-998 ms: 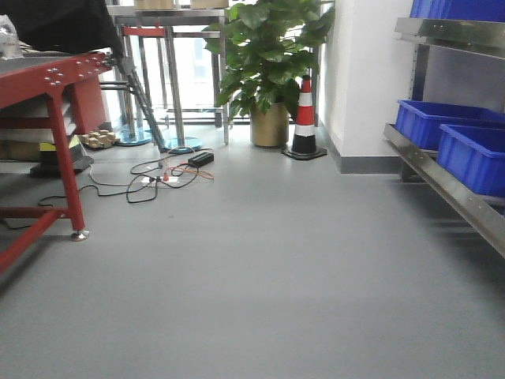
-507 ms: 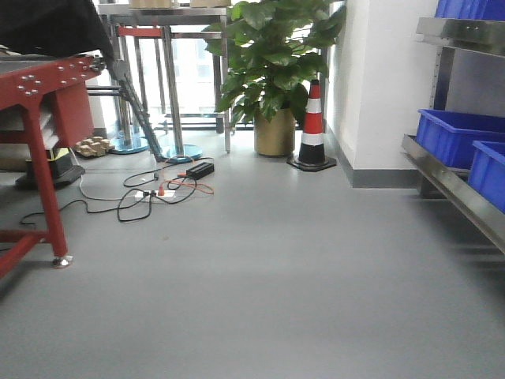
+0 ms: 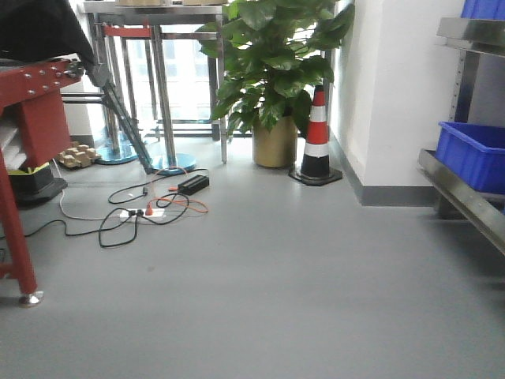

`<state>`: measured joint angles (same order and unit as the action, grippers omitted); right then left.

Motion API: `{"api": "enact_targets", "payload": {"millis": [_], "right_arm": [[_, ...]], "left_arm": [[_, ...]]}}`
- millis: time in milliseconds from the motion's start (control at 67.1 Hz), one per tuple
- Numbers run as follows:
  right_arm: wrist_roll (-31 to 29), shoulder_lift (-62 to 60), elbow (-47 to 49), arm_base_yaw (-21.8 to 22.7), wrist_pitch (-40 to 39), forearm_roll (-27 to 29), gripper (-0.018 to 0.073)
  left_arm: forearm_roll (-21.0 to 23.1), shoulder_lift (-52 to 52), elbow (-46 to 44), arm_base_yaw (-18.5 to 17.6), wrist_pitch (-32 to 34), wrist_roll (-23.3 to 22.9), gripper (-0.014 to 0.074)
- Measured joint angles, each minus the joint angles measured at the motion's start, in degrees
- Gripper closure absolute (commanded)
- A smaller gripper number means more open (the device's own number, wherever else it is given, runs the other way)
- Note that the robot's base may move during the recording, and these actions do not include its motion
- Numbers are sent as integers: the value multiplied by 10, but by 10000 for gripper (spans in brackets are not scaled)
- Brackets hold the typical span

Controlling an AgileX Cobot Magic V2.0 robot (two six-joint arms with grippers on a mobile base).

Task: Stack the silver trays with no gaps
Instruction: 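Drive across the floor toward the other shelving unit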

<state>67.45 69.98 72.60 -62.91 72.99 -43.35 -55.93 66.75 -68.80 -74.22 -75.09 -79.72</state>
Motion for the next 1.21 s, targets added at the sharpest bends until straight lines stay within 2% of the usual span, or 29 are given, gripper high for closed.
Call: {"api": "enact_targets", "payload": {"millis": [1207], "right_arm": [[0, 0, 0, 0, -1, 0, 580]], "left_arm": [[-15, 0, 0, 0, 0, 0, 613]]}}
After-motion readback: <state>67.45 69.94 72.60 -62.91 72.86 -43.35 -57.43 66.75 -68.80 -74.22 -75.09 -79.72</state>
